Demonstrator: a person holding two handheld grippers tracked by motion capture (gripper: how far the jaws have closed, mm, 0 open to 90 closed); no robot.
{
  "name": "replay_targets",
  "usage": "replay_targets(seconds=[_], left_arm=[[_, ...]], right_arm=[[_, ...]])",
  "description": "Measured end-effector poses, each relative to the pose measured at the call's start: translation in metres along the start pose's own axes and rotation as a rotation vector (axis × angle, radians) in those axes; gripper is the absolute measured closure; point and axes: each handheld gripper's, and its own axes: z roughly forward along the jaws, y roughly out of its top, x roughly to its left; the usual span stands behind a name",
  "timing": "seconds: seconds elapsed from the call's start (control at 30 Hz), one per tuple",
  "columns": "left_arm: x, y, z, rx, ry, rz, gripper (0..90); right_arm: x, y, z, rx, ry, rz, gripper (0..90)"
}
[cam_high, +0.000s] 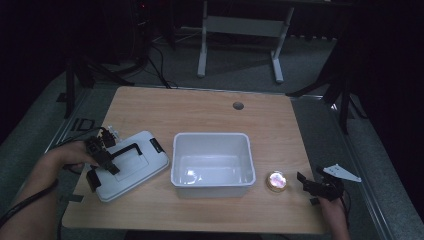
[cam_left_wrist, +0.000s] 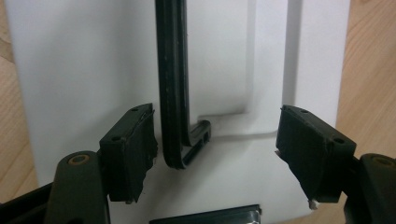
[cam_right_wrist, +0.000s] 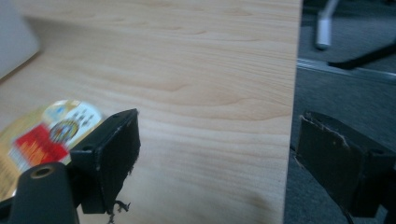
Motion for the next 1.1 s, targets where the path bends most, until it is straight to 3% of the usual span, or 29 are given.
replay_targets(seconds=[0.1,0.13,0.23,0.3,0.33,0.47,0.5,0.53,0.8,0.93,1.03,1.1], left_arm=[[0.000,-0.001,0.000,0.008,-0.004,-0.007,27.8],[0.000,-0.001,0.000,0.008,-0.008,-0.005,27.8],[0.000,-0.002,-0.002,0.011,-0.007,-0.006,27.8],[0.000,-0.002,-0.002,0.015,-0.001,-0.008,27.9],[0.000,-0.002,-0.003,0.014,-0.005,-0.009,27.8],[-0.001,-0.002,-0.003,0.024,-0.002,-0.010,27.9],[-0.001,-0.002,-0.004,0.027,-0.001,-0.012,27.9],[-0.001,-0.002,-0.004,0.026,-0.004,-0.014,27.8],[-0.001,-0.002,-0.003,0.045,0.005,-0.010,27.8],[-0.001,-0.002,-0.004,0.054,0.003,-0.008,27.8],[-0.001,-0.003,-0.004,0.055,0.002,-0.012,27.9],[-0.002,-0.003,-0.004,0.062,0.003,-0.011,27.9]], right_arm=[[-0.004,0.001,-0.003,0.026,0.036,-0.032,13.6],[-0.009,0.002,-0.005,0.082,0.101,-0.067,13.6],[-0.013,0.002,-0.007,0.158,0.186,-0.133,13.6],[-0.014,0.002,-0.008,0.170,0.201,-0.158,13.6],[-0.015,0.004,-0.010,0.199,0.244,-0.182,13.7],[-0.014,0.008,-0.012,0.253,0.296,-0.215,14.0],[-0.014,0.009,-0.012,0.287,0.313,-0.230,14.1],[-0.010,0.013,-0.012,0.365,0.350,-0.278,14.3],[0.004,0.028,-0.007,0.582,0.365,-0.399,15.1],[0.013,0.036,-0.005,0.683,0.364,-0.491,13.3],[0.019,0.044,-0.004,0.730,0.387,-0.531,13.3],[0.023,0.049,-0.003,0.748,0.377,-0.566,13.4]])
